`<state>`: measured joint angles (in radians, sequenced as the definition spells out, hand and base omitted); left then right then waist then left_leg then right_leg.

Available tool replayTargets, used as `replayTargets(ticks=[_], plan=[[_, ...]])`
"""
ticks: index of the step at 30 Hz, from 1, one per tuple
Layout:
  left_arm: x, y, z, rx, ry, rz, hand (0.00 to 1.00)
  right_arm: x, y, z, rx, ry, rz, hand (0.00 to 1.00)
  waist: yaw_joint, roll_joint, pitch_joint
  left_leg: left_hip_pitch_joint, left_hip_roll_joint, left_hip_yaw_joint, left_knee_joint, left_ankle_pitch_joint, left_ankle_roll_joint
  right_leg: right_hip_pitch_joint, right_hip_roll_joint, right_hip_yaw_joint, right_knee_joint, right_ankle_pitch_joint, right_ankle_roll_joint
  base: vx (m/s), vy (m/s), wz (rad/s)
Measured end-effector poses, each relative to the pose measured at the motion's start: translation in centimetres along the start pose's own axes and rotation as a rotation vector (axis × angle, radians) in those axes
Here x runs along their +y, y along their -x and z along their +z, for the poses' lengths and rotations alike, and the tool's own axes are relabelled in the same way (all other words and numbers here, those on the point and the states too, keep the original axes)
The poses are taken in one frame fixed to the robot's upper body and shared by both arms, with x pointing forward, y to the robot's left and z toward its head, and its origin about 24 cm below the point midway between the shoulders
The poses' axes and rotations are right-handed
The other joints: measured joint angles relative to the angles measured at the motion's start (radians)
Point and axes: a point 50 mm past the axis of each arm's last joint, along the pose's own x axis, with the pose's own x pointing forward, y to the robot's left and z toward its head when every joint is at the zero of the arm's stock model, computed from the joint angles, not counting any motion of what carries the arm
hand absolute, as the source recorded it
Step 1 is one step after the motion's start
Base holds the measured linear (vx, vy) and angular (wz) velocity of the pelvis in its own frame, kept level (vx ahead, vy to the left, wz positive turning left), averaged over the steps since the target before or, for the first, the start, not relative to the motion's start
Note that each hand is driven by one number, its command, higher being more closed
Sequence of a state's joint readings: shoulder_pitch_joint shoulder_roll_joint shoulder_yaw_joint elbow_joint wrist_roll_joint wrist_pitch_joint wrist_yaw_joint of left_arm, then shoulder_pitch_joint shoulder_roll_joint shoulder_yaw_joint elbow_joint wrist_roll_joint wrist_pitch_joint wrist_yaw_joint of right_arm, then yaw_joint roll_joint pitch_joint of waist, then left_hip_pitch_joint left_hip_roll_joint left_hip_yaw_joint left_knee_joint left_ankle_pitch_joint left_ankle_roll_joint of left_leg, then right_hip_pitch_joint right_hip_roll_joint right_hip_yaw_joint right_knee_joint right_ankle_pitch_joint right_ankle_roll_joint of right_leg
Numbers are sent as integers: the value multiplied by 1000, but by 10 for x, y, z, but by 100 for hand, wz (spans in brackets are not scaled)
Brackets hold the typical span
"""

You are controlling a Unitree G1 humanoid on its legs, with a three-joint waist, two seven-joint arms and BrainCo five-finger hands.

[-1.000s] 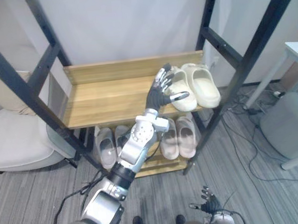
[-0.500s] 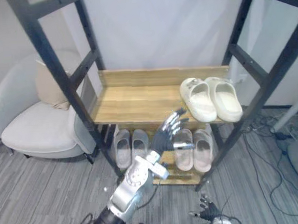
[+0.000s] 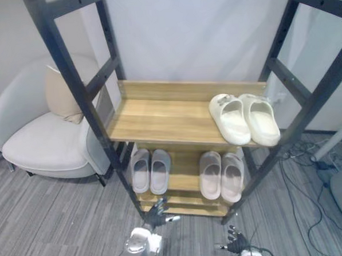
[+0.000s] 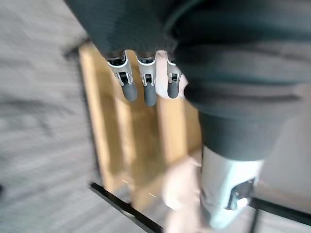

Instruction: Organize the slippers on the shoe rack

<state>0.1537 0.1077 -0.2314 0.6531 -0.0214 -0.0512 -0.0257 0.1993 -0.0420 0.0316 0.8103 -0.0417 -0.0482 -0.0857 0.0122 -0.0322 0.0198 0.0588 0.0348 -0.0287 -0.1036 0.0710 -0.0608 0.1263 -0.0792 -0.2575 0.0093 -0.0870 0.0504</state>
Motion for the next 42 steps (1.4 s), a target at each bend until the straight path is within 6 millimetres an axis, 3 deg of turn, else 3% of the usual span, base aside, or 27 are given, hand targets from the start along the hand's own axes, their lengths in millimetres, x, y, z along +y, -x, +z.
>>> replayTargets(ticks=[9, 19, 21, 23, 25, 27, 28, 31, 33, 34, 38, 42], plan=[[21, 9, -38, 156, 47, 154, 0, -2, -3, 0, 14, -7, -11, 0, 0, -3, 12, -5, -16, -12, 0, -4, 6, 1, -13, -9, 0, -8, 12, 8, -2, 4], [33, 14, -49, 198, 106, 241, 0, -1, -8, 5, 21, 34, -5, 0, 3, -4, 26, 0, -31, 1, 0, -23, 15, -14, -29, 7, 31, -24, 18, 2, 7, -5], [37, 17, -52, 204, 131, 274, 0, 0, -10, 12, 6, 39, 2, 0, 16, -12, 49, 23, -48, 28, 0, -47, 24, -63, -64, 38, 161, -101, 41, 1, 46, -30], [39, 17, -51, 197, 137, 287, 0, 1, -10, 10, 16, 40, 7, 0, 21, -24, 61, 40, -72, 20, 0, -64, 41, -75, -103, 42, 265, -141, 88, 49, 37, 3], [37, 16, -49, 194, 144, 283, 0, -2, -11, 15, 1, 43, 1, 0, 17, -15, 81, 41, -79, -19, 30, -84, 57, -148, -123, 73, 471, -119, 112, 55, 40, 48], [36, 15, -47, 183, 147, 284, 0, -2, -12, 20, -17, 45, 0, 0, 2, 2, 99, 26, -77, -91, 95, -112, 65, -214, -108, 149, 631, -75, 89, 80, 20, 108], [38, 14, -45, 179, 147, 294, 0, -1, -12, 20, -20, 43, 2, 0, -3, -7, 98, 7, -75, -145, 125, -122, 76, -219, -66, 231, 622, -110, 63, 102, -77, 127], [41, 14, -45, 179, 156, 320, 0, 2, -11, 23, -37, 42, 12, 0, -2, -9, 98, -35, -88, -252, 166, -134, 66, -243, 33, 440, 499, -164, 38, 143, -131, 125], [43, 15, -44, 176, 181, 343, 0, 6, -11, 24, -43, 47, 23, 0, 0, -23, 95, -72, -123, -301, 227, -155, 41, -228, 48, 543, 378, -127, 16, 139, -196, 96], [44, 14, -44, 179, 185, 350, 0, 8, -11, 25, -44, 47, 29, 0, 3, -31, 100, -85, -144, -326, 260, -175, 28, -202, 29, 540, 341, -160, 10, 120, -214, 85], [29, 10, -42, 178, 231, 338, 0, 6, -12, 28, -52, 51, 24, 0, 33, 32, 95, -96, -103, -397, 233, -168, 6, -162, 49, 424, 265, -143, -18, 120, -158, 71], [32, 4, -31, 146, 231, 340, 0, 20, -11, 41, -103, 34, 54, 0, 43, 22, 111, -171, -95, -453, 236, -118, -43, -161, 57, 282, 245, -138, -28, 68, -99, 109]])
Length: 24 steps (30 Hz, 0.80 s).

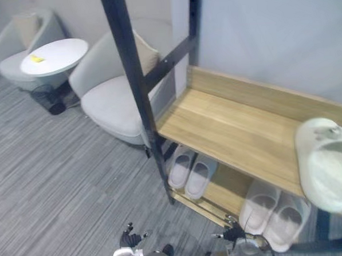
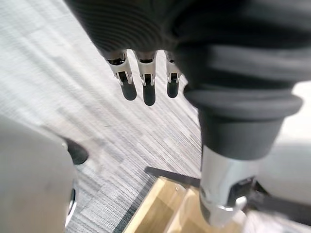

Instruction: Organize the slippers on the shoe rack

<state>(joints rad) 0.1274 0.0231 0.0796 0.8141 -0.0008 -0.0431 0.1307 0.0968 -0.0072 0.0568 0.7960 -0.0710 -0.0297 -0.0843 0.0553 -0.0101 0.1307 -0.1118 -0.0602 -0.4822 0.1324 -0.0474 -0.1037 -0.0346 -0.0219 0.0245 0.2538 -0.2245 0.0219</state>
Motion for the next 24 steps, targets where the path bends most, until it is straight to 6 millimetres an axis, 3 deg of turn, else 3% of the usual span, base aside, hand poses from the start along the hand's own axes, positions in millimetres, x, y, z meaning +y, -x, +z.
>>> replayTargets(ticks=[2, 3, 5, 6, 8, 9, 10, 12, 14, 16, 18, 20, 21, 24], plan=[[1, -2, 9, -28, -3, 3, 0, 3, -4, 11, -27, -7, 1, 0, -1, -21, 19, -46, -6, 102, 3, 61, 24, 1, -20, -75, -1, 12, -20, -10, -32, 124], [-1, -3, 13, -42, 5, 2, 0, 3, -5, 14, -37, -5, -3, 0, -2, -29, 24, -49, 11, 278, 12, 51, 98, 3, -33, -111, -14, 20, -33, -52, -18, 113], [-10, -4, 18, -47, 0, -25, 0, -1, -8, 27, -80, -1, -20, 0, -20, -3, 35, -91, 112, 681, 182, -61, 120, 15, -34, -199, -14, 20, -37, -68, 7, 113], [-18, -4, 18, -50, -18, -50, 0, -1, -8, 28, -84, -2, -22, 0, -29, 5, 36, -87, 154, 806, 236, -98, 131, 23, -39, -241, -10, 20, -38, -59, 70, 116], [-29, -2, 17, -49, -52, -90, 0, -1, -7, 26, -79, -2, -23, 0, -42, 18, 33, -75, 203, 957, 279, -136, 153, 35, -50, -315, 7, 8, -34, -79, 143, 104], [-31, -2, 16, -45, -67, -98, 0, -3, -8, 29, -87, 2, -28, 0, -47, 26, 36, -74, 183, 972, 251, -171, 145, 40, -55, -347, 33, -33, -14, -87, 155, 113], [-31, -3, 16, -44, -94, -102, 0, -3, -8, 26, -75, -4, -31, 0, -52, 6, 40, -62, 143, 950, 223, -167, 145, 42, -78, -354, 43, -64, 3, -85, 160, 111], [-33, -4, 18, -51, -116, -108, 0, -4, -6, 16, -39, -2, -33, 0, -51, 6, 36, -32, 98, 936, 163, -161, 146, 70, -105, -375, 28, -63, 11, -37, 166, 78], [-31, -1, 6, -14, -140, -106, 0, -4, -4, 8, -8, -2, -32, 0, -52, 30, 23, 14, 32, 890, 68, -113, 167, 108, -102, -341, -38, -50, 23, 5, 183, 69], [-28, -2, 5, -9, -155, -99, 0, -2, -5, 7, -2, -3, -29, 0, -52, 33, 18, 34, -2, 869, 24, -104, 170, 123, -110, -335, -46, -32, 34, 60, 140, 40], [-23, -2, 4, -7, -160, -90, 0, 0, -7, 8, 8, 0, -20, 0, -42, 31, 19, 62, -29, 844, -17, -107, 179, 80, -148, -339, 98, -33, 58, 99, 124, 26], [-19, -2, 1, 3, -170, -82, 0, 4, -6, 5, 16, -6, -8, 0, -46, 30, 24, 100, -34, 793, -36, -89, 196, -6, -170, -333, 339, -21, 45, 150, 91, 58], [-14, -3, 0, 10, -181, -73, 0, 6, -6, 9, 2, -11, -2, 0, -57, 18, 28, 128, -38, 742, -49, -89, 196, -46, -144, -287, 433, -42, 53, 188, 7, 103], [-13, -5, 3, 7, -182, -68, 0, 1, -7, 10, -7, -4, -11, 0, -68, 1, 33, 163, -38, 618, -71, -89, 195, -137, -62, -231, 442, -74, 46, 229, -28, 128]])
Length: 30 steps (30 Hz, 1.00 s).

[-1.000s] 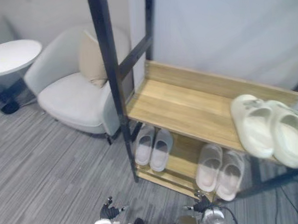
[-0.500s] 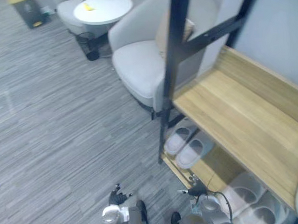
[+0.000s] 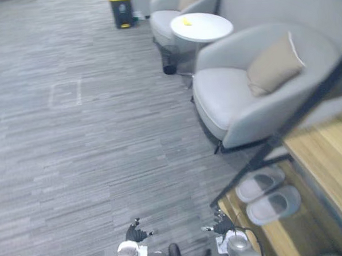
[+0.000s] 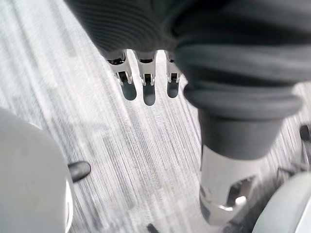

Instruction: Organize the slippers on the shoe rack

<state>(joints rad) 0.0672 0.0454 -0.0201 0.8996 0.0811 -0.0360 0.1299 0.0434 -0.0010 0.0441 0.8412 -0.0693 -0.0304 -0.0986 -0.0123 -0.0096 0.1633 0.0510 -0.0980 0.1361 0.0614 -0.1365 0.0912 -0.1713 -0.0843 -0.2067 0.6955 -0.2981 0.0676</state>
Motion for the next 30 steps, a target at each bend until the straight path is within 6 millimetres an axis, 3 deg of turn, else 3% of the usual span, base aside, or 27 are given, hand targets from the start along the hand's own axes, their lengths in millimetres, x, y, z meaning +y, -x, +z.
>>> replayTargets(ticks=[3, 5, 8, 9, 11, 12, 13, 15, 18, 21, 22, 23, 24, 25, 26, 27, 28, 29, 30], plan=[[0, 0, 0, 4, 8, 1, 0, -4, -1, 2, -8, 7, -9, 0, -5, 3, 8, 47, -1, -126, -34, -1, 1, -112, 72, 76, -153, 19, -13, 309, -23, 117], [1, -1, 1, 4, 17, 3, 0, -4, -2, 6, -21, 6, -7, 0, -13, -7, 14, 85, -8, -213, -59, -14, -6, -145, 107, 170, -313, 120, -9, 466, -86, 137], [5, -1, -2, 17, 58, 26, 0, -2, -2, 4, -16, 3, -4, 0, -15, -31, 14, 113, -34, -333, 51, -121, -19, -138, 90, 209, -363, 260, -79, 523, -155, 145], [5, 0, -5, 29, 102, 37, 0, -2, -4, 10, -29, -1, -4, 0, -10, 0, 12, 87, -1, -328, 154, -161, -57, -111, 100, 158, -357, 229, -98, 693, -208, 101], [5, -1, -4, 30, 143, 50, 0, -1, -4, 15, -49, 0, 1, 0, -10, 13, 17, 16, 7, -278, 312, -166, -67, -83, 104, 127, -371, 198, -110, 563, -162, 70], [7, -1, -1, 23, 200, 73, 0, 2, -3, 18, -64, 1, 8, 0, -11, 33, 33, -96, 45, -180, 591, -142, -107, -18, 120, 110, -402, 174, -121, 528, -145, 51], [9, 0, 4, -2, 239, 92, 0, 7, -2, 19, -64, 5, 26, 0, 8, 44, 50, -193, 124, -75, 842, -128, -147, 57, 146, 109, -437, 159, -138, 510, -131, 29], [15, 0, 11, -36, 261, 115, 0, 18, -1, 20, -63, -18, 54, 0, 42, 35, 58, -270, 233, 31, 1018, -137, -136, 164, 157, 98, -478, 142, -163, 475, -118, 0], [15, 0, 24, -94, 289, 127, 0, 21, 1, 27, -103, -38, 57, 0, 49, 16, 62, -380, 291, 101, 988, -151, -118, 289, 126, 85, -570, 115, -153, 448, -58, 22], [14, 0, 32, -126, 301, 121, 0, 16, 0, 30, -110, -43, 36, 0, 64, 18, 66, -480, 271, 131, 665, -135, -108, 382, 85, 53, -645, 83, -126, 486, 94, 31], [13, -1, 35, -133, 306, 120, 0, 15, 0, 27, -99, -46, 30, 0, 76, 10, 69, -487, 236, 128, 469, -68, -111, 412, 64, 49, -657, 71, -117, 530, 177, 14], [13, 0, 31, -122, 306, 121, 0, 13, -1, 22, -77, -48, 24, 0, 83, 21, 62, -483, 212, 117, 310, 21, -105, 439, 64, 51, -665, 57, -110, 530, 195, 3], [14, 0, 28, -115, 305, 123, 0, 11, -1, 18, -60, -49, 19, 0, 84, 24, 57, -480, 203, 106, 319, 77, -91, 453, 56, 55, -661, 41, -111, 566, 229, -2], [21, -1, 24, -99, 303, 142, 0, 15, -1, 12, -27, -55, 26, 0, 91, -7, 42, -477, 170, 106, 346, 71, -57, 462, 22, 59, -625, 22, -107, 613, 245, 5], [22, -1, 22, -93, 303, 147, 0, 15, -1, 11, -24, -55, 28, 0, 89, -19, 34, -466, 149, 109, 344, 48, -43, 430, -3, 64, -547, 25, -109, 634, 255, 12], [24, -1, 22, -91, 299, 149, 0, 14, 0, 8, -18, -61, 24, 0, 88, -31, 35, -437, 134, 115, 344, 26, -25, 389, -25, 79, -417, 38, -85, 630, 259, 20], [26, -1, 18, -75, 283, 152, 0, 12, 1, 2, 2, -68, 19, 0, 85, -44, 40, -375, 108, 113, 344, -9, -16, 321, -55, 110, -179, 91, -23, 717, 301, 24], [30, -1, 13, -55, 264, 155, 0, 12, 3, -3, 17, -73, 18, 0, 72, -57, 48, -296, 85, 101, 344, -53, -12, 245, -76, 144, 74, 183, 7, 712, 278, 32], [30, -1, 8, -32, 255, 155, 0, 11, 3, -7, 33, -76, 17, 0, 64, -58, 52, -226, 76, 91, 340, -87, -10, 191, -81, 153, 246, 179, 5, 584, 202, 25]])
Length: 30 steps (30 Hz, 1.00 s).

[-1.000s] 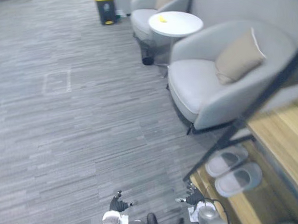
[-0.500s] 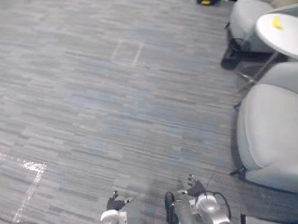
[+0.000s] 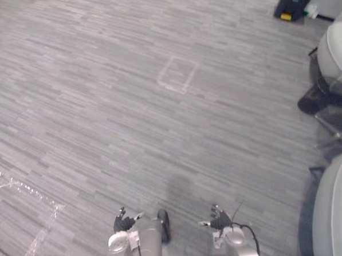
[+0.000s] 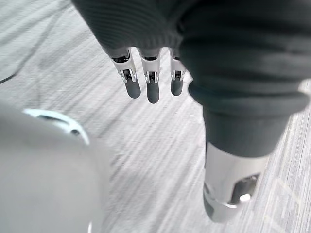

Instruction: Organize the slippers on the shoe rack

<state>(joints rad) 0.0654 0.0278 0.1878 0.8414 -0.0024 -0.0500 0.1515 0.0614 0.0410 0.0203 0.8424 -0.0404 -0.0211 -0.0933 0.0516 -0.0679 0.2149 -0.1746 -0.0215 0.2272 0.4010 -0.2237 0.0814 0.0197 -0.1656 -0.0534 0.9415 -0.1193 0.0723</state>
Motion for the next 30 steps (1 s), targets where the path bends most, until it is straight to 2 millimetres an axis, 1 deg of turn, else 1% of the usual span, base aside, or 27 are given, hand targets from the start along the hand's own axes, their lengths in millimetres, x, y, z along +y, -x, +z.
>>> replayTargets(ticks=[1, 2, 3, 4, 5, 7, 8, 10, 11, 12, 13, 14, 15, 16, 17, 18, 19, 20, 21, 23, 24, 25, 26, 27, 28, 29, 30], plan=[[0, 0, -3, 10, -3, 0, 0, -1, 1, -1, 2, 0, -1, 0, -1, 4, 0, 43, -1, -5, -8, -13, 3, -29, -1, -6, 72, -9, -5, 443, 122, 22], [-1, 2, -8, 29, -12, -6, 0, -2, 1, 0, -8, 4, -1, 0, -11, 18, -6, 122, -1, -17, -46, -29, 7, -97, -2, -39, 142, -36, -20, 513, 122, 25], [-3, 3, -10, 34, -14, -12, 0, -2, 1, 0, -11, 4, 0, 0, -20, 18, -15, 165, 0, -27, -84, -32, 10, -145, -1, -68, 141, -55, -25, 505, 101, 35], [-6, 2, -9, 31, -19, -23, 0, -1, 0, 3, -22, 2, 2, 0, -23, 18, -16, 214, 1, -40, -125, -34, 10, -197, 4, -96, 110, -82, -37, 520, 47, 37], [-13, 2, -6, 26, -10, -37, 0, -2, 0, 7, -40, -11, -3, 0, -28, 20, -15, 269, 8, -52, -164, -52, 1, -280, 24, -121, 38, -105, -27, 665, 12, 25], [-17, 3, -8, 36, -4, -47, 0, -3, 0, 14, -72, -14, -6, 0, -38, 31, -9, 332, 22, -59, -194, -80, -8, -356, 71, -137, -192, -106, -39, 676, -13, 14], [-20, 3, -9, 42, -7, -54, 0, -4, -1, 18, -84, -12, -7, 0, -53, 34, -7, 376, 29, -72, -220, -88, -10, -358, 106, -138, -445, -53, -35, 464, -40, 32], [-24, 2, -6, 32, -24, -73, 0, -5, -1, 18, -88, -11, -11, 0, -69, 18, -6, 435, 14, -101, -263, -96, -20, -359, 125, -114, -735, 60, -24, 599, -105, 64], [-28, 3, -5, 30, -25, -83, 0, -7, -1, 19, -87, -9, -13, 0, -71, 14, -5, 485, 10, -127, -278, -122, -41, -375, 132, -74, -766, 133, -38, 772, -166, 85], [-30, 4, -7, 34, -19, -88, 0, -8, -2, 21, -92, -5, -15, 0, -76, 28, -13, 520, 38, -164, -276, -138, -56, -374, 152, -62, -700, 223, -91, 681, -157, 69], [-33, 4, -7, 35, -15, -94, 0, -8, -2, 22, -92, -9, -16, 0, -72, 41, -17, 524, 52, -175, -266, -135, -59, -380, 155, -66, -669, 212, -103, 691, -177, 61], [-39, 6, -9, 39, 0, -107, 0, -12, -3, 23, -98, -16, -28, 0, -66, 75, -25, 486, 90, -195, -177, -125, -75, -384, 171, -98, -613, 148, -123, 667, -202, 46], [-40, 6, -7, 35, 10, -105, 0, -13, -3, 25, -104, -25, -33, 0, -68, 92, -22, 417, 109, -199, -8, -98, -99, -364, 176, -127, -583, 100, -129, 641, -209, 47], [-40, 6, -7, 37, 16, -104, 0, -13, -3, 26, -108, -26, -34, 0, -72, 101, -17, 369, 123, -197, 106, -68, -108, -342, 183, -135, -582, 79, -133, 623, -202, 30], [-39, 7, -10, 51, 37, -95, 0, -12, -3, 25, -100, -26, -30, 0, -69, 115, -8, 257, 165, -183, 390, 107, -141, -267, 201, -140, -604, 36, -147, 737, -161, 10], [-33, 6, -10, 50, 56, -74, 0, -10, -2, 22, -88, -19, -22, 0, -58, 124, 4, 166, 225, -151, 613, 183, -162, -177, 222, -137, -638, -1, -163, 730, -128, -2], [-31, 6, -7, 37, 67, -65, 0, -8, -1, 21, -83, -19, -17, 0, -53, 120, 10, 126, 248, -127, 694, 157, -153, -133, 226, -133, -651, -20, -168, 722, -88, -14], [-28, 5, -2, 11, 73, -54, 0, -2, 0, 18, -75, -26, -6, 0, -40, 100, 12, 48, 270, -75, 782, 106, -147, -51, 218, -118, -679, -44, -163, 460, -62, -16], [-25, 5, 2, -7, 73, -49, 0, 1, 1, 15, -66, -31, 0, 0, -33, 87, 4, -5, 277, -36, 785, 80, -143, -4, 211, -103, -713, -57, -158, 567, -64, -23], [-25, 6, 8, -43, 84, -48, 0, 5, 1, 16, -68, -41, 6, 0, -22, 73, 2, -116, 274, 34, 668, 23, -121, 106, 185, -72, -785, -73, -143, 601, 8, -35], [-25, 6, 9, -50, 86, -50, 0, 5, 0, 17, -70, -44, 7, 0, -17, 74, 2, -136, 270, 55, 592, 10, -122, 129, 177, -61, -802, -77, -137, 642, 99, -53], [-26, 6, 12, -59, 87, -53, 0, 5, 0, 20, -76, -45, 7, 0, -8, 72, 3, -158, 246, 81, 413, 5, -118, 166, 155, -43, -820, -87, -120, 635, 153, -57], [-26, 5, 13, -65, 89, -57, 0, 5, -1, 21, -79, -46, 5, 0, 2, 71, 6, -163, 205, 75, 197, 33, -115, 208, 129, -31, -834, -100, -105, 743, 237, -62], [-25, 6, 13, -65, 93, -56, 0, 5, 0, 19, -75, -46, 4, 0, 8, 70, 6, -157, 179, 59, 35, 89, -116, 240, 115, -20, -842, -116, -88, 619, 236, -60], [-25, 7, 8, -53, 96, -55, 0, 4, 0, 17, -67, -42, 3, 0, 12, 92, -6, -144, 169, 28, -90, 208, -121, 270, 121, 10, -842, -149, -71, 593, 283, -55], [-23, 7, 7, -50, 95, -48, 0, 3, 0, 15, -56, -34, 0, 0, 15, 84, -7, -139, 160, 23, -75, 253, -88, 287, 110, 30, -838, -164, -67, 604, 321, -26], [-16, 4, 10, -53, 78, -35, 0, 6, -2, 14, -46, -22, 16, 0, 4, 44, -26, -138, 119, 34, -48, 189, -73, 284, 67, 44, -818, -150, -75, 474, 264, -3]])
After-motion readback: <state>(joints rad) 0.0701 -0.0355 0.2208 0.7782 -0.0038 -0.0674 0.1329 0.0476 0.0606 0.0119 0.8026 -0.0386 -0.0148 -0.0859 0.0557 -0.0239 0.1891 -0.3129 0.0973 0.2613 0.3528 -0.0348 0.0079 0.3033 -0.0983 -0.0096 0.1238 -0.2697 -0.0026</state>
